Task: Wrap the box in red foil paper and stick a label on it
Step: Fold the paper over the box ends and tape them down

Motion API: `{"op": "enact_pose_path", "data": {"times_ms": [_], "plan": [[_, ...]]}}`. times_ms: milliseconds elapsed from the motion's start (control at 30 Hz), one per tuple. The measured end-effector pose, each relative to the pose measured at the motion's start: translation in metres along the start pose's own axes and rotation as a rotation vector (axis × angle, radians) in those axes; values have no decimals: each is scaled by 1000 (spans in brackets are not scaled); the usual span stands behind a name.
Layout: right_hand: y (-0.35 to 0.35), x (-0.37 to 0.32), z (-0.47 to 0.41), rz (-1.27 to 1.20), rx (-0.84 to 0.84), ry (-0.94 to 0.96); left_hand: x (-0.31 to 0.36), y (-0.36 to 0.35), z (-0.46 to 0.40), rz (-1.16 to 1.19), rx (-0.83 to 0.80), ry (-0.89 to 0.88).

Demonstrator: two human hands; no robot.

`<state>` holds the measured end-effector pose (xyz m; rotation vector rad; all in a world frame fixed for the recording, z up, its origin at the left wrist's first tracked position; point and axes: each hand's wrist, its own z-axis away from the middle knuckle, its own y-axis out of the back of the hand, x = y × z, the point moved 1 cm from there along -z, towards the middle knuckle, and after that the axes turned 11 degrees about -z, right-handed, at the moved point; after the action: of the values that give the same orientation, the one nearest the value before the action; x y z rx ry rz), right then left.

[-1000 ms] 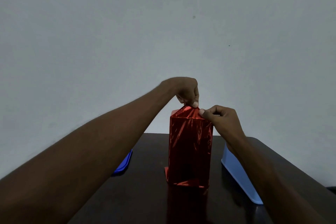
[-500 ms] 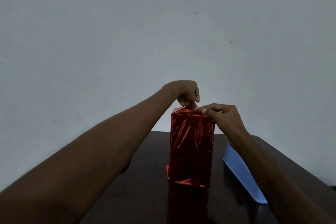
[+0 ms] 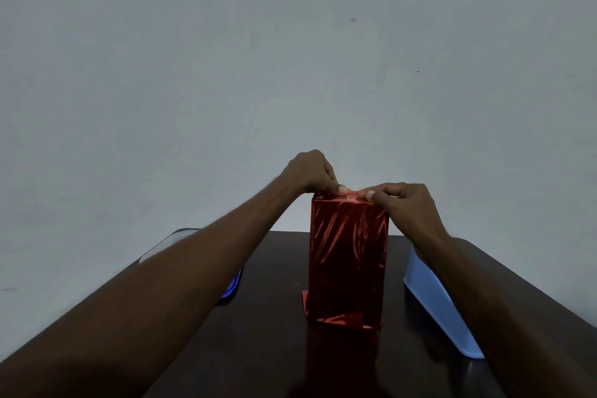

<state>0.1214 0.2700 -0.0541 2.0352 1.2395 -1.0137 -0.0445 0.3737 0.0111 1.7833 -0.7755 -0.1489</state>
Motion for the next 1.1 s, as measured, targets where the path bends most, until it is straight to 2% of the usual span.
{"op": "enact_pose_path", "data": {"times_ms": [200, 333, 400, 500, 600, 767, 1000, 1100], "plan": [[1, 1, -1, 20, -6, -5, -1, -13, 7, 104, 119, 23], [1, 1, 0, 6, -10, -6, -6, -8, 21, 101, 330, -116], [1, 1, 0, -4, -2, -6, 3, -4, 35, 113, 366, -216], [1, 1, 0, -22, 3, -18, 13, -15, 60, -42, 263, -364], [1, 0, -1, -40, -22, -47, 2, -32, 74, -193, 196, -416], [3, -6, -6, -89, -64, -152, -2, -33, 78, -252, 245, -444], [9, -12, -15, -90, -148, -254, 0, -34, 74, -233, 173, -412], [13, -15, -15, -108, -110, -286, 1, -34, 72, -241, 158, -399]]}}
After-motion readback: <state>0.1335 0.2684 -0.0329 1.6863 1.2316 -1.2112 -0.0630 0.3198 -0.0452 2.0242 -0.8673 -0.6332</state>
